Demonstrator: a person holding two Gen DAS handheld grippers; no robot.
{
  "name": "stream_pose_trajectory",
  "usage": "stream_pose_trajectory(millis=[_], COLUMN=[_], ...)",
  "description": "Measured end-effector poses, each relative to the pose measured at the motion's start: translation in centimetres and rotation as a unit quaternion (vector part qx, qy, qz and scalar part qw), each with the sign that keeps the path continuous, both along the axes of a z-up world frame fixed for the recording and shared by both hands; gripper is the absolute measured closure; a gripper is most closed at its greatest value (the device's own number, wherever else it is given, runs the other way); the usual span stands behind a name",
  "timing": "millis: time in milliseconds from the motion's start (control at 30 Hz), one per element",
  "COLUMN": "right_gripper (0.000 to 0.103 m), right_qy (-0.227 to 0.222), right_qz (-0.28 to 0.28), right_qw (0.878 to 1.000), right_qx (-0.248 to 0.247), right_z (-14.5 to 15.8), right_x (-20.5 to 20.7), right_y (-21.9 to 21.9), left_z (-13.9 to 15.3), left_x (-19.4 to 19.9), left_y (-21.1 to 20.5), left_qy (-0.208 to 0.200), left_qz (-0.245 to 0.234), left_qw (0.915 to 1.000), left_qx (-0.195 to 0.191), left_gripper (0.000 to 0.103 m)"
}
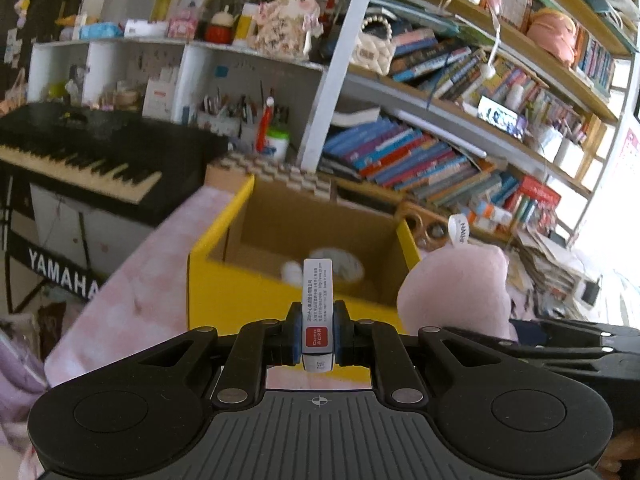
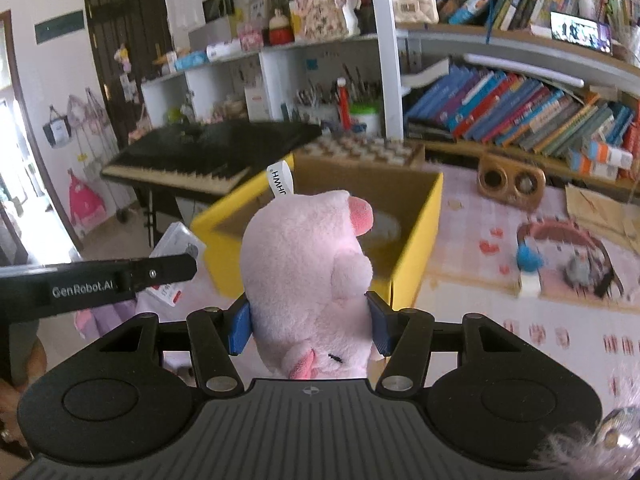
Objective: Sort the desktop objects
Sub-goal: 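Lower both into the yellow box and open both tools to release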
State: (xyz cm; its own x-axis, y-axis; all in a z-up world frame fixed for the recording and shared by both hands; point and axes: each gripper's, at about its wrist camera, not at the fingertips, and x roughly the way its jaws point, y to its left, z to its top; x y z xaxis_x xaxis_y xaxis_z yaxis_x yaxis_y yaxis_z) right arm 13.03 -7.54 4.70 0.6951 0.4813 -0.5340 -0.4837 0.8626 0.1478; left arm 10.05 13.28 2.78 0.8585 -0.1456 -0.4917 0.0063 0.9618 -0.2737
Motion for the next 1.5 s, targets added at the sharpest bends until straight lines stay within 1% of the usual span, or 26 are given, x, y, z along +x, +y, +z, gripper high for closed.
stream_pose_trajectory(millis=[233,400,567,733,867,967,1067,1167,1267,1433,1500], right_gripper=[0.049,0.049,0.049,0.049,0.049,0.049,0.049,0.048,0.048,0.048,0.048], right_qy=[-0.027,-0.029,-0.013,0.017,0.038,0.049,0.060,0.070,0.078,0.083,0.087], right_qz=[0.016,0.024,0.040,0.067,0.108,0.139,0.160,0.174,0.190,0.179,0.180], right_qw=[1.000,0.999,0.999,0.996,0.989,0.981,0.974,0.971,0.966,0.970,0.968], right_qx=[0.005,0.004,-0.020,-0.054,-0.099,-0.130,-0.151,-0.151,-0.154,-0.142,-0.149], right_z=[1.8,1.8,0.4,-1.6,-3.2,-4.3,-5.1,-5.1,-5.0,-4.3,-4.4], right_x=[5.3,8.4,11.2,13.4,14.5,14.9,15.3,15.8,16.2,17.5,18.0], right_y=[0.4,0.7,1.5,2.5,3.8,4.6,5.2,5.4,5.6,5.5,5.6], left_z=[0.9,0.7,-0.6,-2.8,-4.2,-4.9,-5.3,-5.7,-6.0,-6.2,-6.3], left_x=[4.9,8.2,10.7,12.6,13.6,14.2,15.0,15.6,16.0,16.3,16.5], left_y=[0.6,0.4,-0.3,-0.8,-1.1,-1.1,-1.2,-1.5,-1.8,-1.8,-1.8], left_qy=[-0.016,-0.011,0.013,0.058,0.089,0.102,0.115,0.129,0.140,0.150,0.154], left_qz=[0.022,0.029,0.024,0.013,0.009,0.007,0.001,-0.007,-0.016,-0.018,-0.021], left_qw=[0.9996,0.9992,0.9978,0.9943,0.9905,0.9884,0.9859,0.9826,0.9806,0.9797,0.9785], left_qx=[0.006,0.025,0.061,0.089,0.104,0.113,0.121,0.133,0.136,0.132,0.135], left_gripper=[0.090,0.090,0.090,0.090,0.090,0.090,0.090,0.090,0.090,0.090,0.090])
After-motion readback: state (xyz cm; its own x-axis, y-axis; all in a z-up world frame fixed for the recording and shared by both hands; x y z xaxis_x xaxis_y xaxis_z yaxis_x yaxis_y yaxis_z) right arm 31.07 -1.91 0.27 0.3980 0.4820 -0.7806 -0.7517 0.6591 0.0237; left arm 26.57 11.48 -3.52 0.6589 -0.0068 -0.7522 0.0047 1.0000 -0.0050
